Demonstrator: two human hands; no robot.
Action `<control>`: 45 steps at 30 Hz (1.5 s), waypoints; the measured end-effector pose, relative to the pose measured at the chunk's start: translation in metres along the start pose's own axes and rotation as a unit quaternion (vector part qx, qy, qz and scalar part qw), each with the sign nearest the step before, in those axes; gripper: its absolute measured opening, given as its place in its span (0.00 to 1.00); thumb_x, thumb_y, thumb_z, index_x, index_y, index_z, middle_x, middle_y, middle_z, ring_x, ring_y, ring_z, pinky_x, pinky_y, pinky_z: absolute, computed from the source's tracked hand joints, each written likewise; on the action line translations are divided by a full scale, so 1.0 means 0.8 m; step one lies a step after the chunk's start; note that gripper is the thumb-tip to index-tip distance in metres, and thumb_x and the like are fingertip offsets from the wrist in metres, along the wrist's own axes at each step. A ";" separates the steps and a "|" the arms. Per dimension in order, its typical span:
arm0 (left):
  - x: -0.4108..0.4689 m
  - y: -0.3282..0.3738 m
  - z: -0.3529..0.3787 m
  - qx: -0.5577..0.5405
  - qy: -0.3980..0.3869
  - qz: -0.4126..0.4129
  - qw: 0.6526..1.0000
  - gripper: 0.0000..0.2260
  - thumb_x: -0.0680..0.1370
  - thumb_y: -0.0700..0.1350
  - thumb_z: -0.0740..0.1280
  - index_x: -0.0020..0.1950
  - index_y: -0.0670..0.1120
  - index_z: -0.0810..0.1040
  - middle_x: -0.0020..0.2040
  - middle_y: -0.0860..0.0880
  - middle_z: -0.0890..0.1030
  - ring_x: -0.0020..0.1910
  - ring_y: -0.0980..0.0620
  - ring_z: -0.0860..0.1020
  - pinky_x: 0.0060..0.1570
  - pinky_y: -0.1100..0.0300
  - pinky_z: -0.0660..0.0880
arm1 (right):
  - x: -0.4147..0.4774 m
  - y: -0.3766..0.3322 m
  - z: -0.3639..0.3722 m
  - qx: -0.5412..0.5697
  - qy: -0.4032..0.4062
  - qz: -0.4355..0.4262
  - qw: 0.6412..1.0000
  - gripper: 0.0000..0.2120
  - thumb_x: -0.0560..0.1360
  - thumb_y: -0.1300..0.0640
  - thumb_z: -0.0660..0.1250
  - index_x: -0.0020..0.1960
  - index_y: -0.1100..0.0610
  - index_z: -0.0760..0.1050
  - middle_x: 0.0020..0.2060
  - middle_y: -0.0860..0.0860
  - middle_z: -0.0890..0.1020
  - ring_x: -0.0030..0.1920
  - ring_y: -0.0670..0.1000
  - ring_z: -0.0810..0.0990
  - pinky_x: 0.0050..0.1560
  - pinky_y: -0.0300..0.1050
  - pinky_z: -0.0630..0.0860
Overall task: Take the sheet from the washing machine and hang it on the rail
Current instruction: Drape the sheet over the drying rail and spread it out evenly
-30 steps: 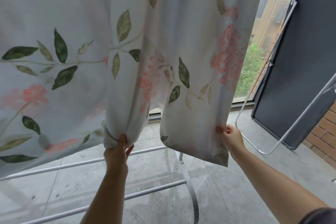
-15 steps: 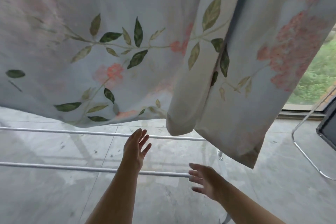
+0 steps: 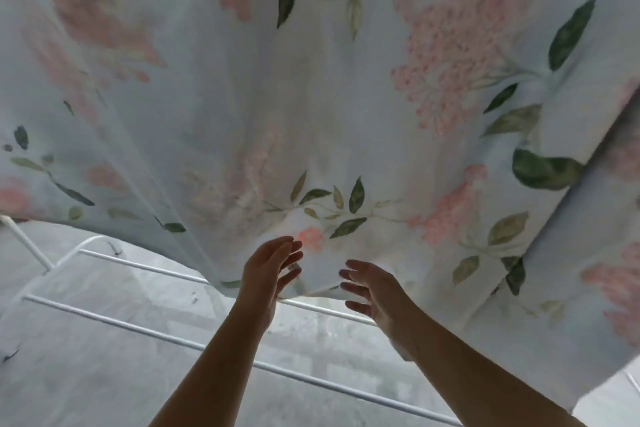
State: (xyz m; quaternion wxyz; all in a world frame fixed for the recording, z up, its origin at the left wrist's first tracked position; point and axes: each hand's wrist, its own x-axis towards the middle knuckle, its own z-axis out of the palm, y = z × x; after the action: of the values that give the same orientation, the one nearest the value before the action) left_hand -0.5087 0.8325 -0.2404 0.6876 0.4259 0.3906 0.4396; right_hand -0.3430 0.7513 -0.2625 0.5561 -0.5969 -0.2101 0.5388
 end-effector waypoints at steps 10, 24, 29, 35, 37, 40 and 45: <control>-0.038 0.354 0.079 0.037 0.023 0.090 0.995 0.04 0.77 0.37 0.65 0.46 0.42 0.80 0.41 0.47 0.83 0.43 0.50 0.81 0.47 0.54 0.77 | -0.117 -0.352 0.120 -0.015 -0.008 -0.143 0.990 0.08 0.76 0.64 0.64 0.52 0.54 0.77 0.54 0.53 0.81 0.56 0.52 0.79 0.52 0.49 0.77; -0.059 0.780 0.200 0.209 -0.018 0.321 0.924 0.07 0.76 0.38 0.66 0.43 0.49 0.79 0.42 0.51 0.81 0.44 0.51 0.79 0.51 0.57 0.76 | -0.297 -0.748 0.216 -0.322 0.094 -0.426 0.841 0.12 0.74 0.67 0.61 0.54 0.58 0.76 0.53 0.54 0.79 0.51 0.49 0.76 0.48 0.37 0.71; -0.033 0.865 0.225 0.416 0.051 0.505 0.755 0.11 0.75 0.41 0.65 0.57 0.46 0.76 0.56 0.47 0.76 0.56 0.49 0.73 0.59 0.57 0.69 | -0.307 -0.821 0.237 -0.517 0.310 -0.554 0.574 0.17 0.74 0.60 0.63 0.62 0.55 0.72 0.59 0.51 0.74 0.62 0.52 0.70 0.61 0.45 0.60; 0.005 0.899 0.248 0.605 0.057 0.507 0.611 0.17 0.79 0.47 0.57 0.68 0.50 0.67 0.68 0.48 0.68 0.69 0.46 0.64 0.71 0.45 0.50 | -0.292 -0.880 0.235 -0.621 0.357 -0.477 0.509 0.17 0.80 0.52 0.55 0.67 0.53 0.69 0.66 0.51 0.73 0.65 0.54 0.70 0.66 0.54 0.58; 0.015 0.908 0.252 0.622 0.061 0.500 0.599 0.15 0.81 0.50 0.53 0.64 0.50 0.71 0.65 0.47 0.72 0.66 0.45 0.67 0.69 0.47 0.54 | -0.295 -0.894 0.231 -0.593 0.346 -0.489 0.537 0.14 0.80 0.56 0.56 0.61 0.52 0.76 0.58 0.52 0.80 0.58 0.56 0.76 0.56 0.48 0.65; 0.025 0.916 0.257 0.631 0.070 0.495 0.593 0.17 0.81 0.53 0.50 0.60 0.49 0.73 0.61 0.46 0.75 0.63 0.45 0.70 0.64 0.49 0.60 | -0.298 -0.909 0.227 -0.543 0.361 -0.480 0.587 0.13 0.79 0.59 0.57 0.53 0.53 0.80 0.50 0.55 0.83 0.51 0.59 0.79 0.46 0.45 0.67; 0.029 0.937 0.269 0.672 0.087 0.418 0.606 0.24 0.82 0.55 0.45 0.64 0.46 0.75 0.64 0.41 0.75 0.62 0.42 0.73 0.63 0.49 0.62 | -0.295 -0.924 0.215 -0.566 0.391 -0.446 0.572 0.13 0.80 0.57 0.55 0.55 0.57 0.78 0.51 0.59 0.82 0.52 0.60 0.79 0.44 0.46 0.67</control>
State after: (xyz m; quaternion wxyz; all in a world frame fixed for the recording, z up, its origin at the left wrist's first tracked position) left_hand -0.5091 0.9899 0.5237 -0.0868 0.8448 0.4136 0.3281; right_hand -0.3143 0.8427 0.5265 0.3028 -0.7733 -0.4742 -0.2923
